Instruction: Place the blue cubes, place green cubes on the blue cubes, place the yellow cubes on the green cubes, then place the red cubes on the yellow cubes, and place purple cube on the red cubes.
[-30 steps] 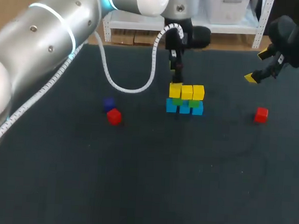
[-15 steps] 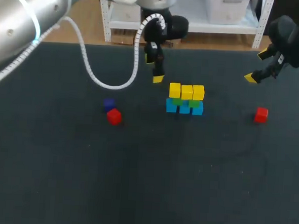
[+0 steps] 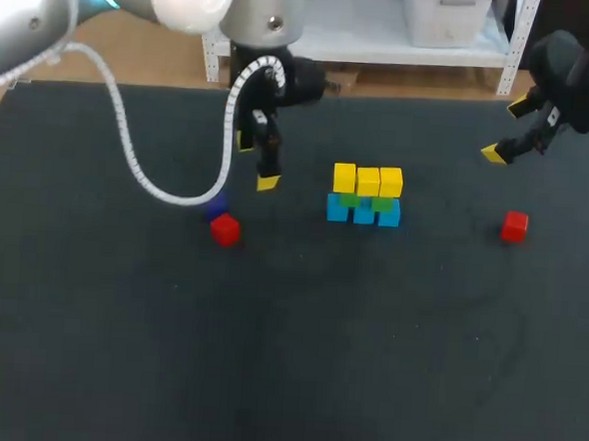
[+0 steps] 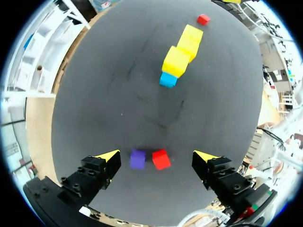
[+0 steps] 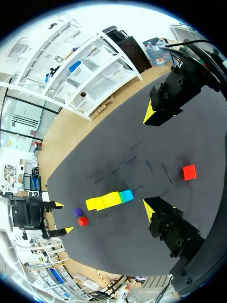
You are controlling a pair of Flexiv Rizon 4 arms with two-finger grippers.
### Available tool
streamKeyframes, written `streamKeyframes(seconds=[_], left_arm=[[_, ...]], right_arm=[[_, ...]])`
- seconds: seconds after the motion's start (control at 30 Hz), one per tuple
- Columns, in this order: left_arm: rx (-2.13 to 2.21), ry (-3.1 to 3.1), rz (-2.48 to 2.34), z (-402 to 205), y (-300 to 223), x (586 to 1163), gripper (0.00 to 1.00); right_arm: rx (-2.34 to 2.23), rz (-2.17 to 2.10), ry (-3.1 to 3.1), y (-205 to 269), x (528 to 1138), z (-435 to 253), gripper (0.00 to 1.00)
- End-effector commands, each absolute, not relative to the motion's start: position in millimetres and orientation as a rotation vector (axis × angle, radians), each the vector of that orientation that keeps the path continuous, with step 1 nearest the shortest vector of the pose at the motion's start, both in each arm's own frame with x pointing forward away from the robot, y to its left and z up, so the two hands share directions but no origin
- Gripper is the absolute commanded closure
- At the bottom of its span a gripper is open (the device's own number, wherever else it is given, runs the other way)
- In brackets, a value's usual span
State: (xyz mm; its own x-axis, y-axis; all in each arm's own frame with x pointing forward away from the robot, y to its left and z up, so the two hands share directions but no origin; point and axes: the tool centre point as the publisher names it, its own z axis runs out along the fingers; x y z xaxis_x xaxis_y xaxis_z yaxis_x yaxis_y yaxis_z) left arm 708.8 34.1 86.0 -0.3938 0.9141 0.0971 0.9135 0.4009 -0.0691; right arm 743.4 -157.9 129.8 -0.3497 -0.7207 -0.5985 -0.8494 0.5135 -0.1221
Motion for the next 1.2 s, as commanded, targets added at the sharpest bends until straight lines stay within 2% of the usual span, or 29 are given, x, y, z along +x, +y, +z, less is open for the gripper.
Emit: streamKeyframes(seconds=[0.03,0.27,0.3,0.33,0.37,0.4,0.43,0.47,1.2], left_arm=[[-1.692,-2.756,0.004,80.5,54.9,689.1,0.00],[-1.596,-2.817,0.066,61.5,65.4,663.4,0.00],[-1.592,-2.816,0.080,58.9,65.9,659.9,0.15],[-1.588,-2.813,0.089,55.9,66.6,657.0,0.24],[-1.590,-2.807,0.094,53.3,67.2,654.6,0.22],[-1.587,-2.803,0.101,50.8,67.8,652.6,0.09],[-1.585,-2.804,0.104,48.7,68.2,651.2,0.02],[-1.582,-2.805,0.106,47.4,68.4,649.8,0.00],[-1.498,-2.792,0.122,11.1,63.3,651.5,0.00]], right_arm=[[-1.278,0.285,2.154,-158.7,743.8,129.8,0.00],[-1.278,0.285,2.154,-158.7,743.8,129.8,0.00],[-1.278,0.285,2.154,-158.7,743.8,129.8,0.00],[-1.278,0.285,2.154,-158.7,743.8,129.8,0.00],[-1.278,0.285,2.154,-158.7,743.8,129.8,0.00],[-1.278,0.285,2.154,-158.7,743.8,129.8,0.00],[-1.278,0.285,2.154,-158.7,743.8,129.8,0.00],[-1.278,0.285,2.154,-158.7,743.8,129.8,0.00],[-1.278,0.285,2.154,-158.7,743.8,129.8,0.00]])
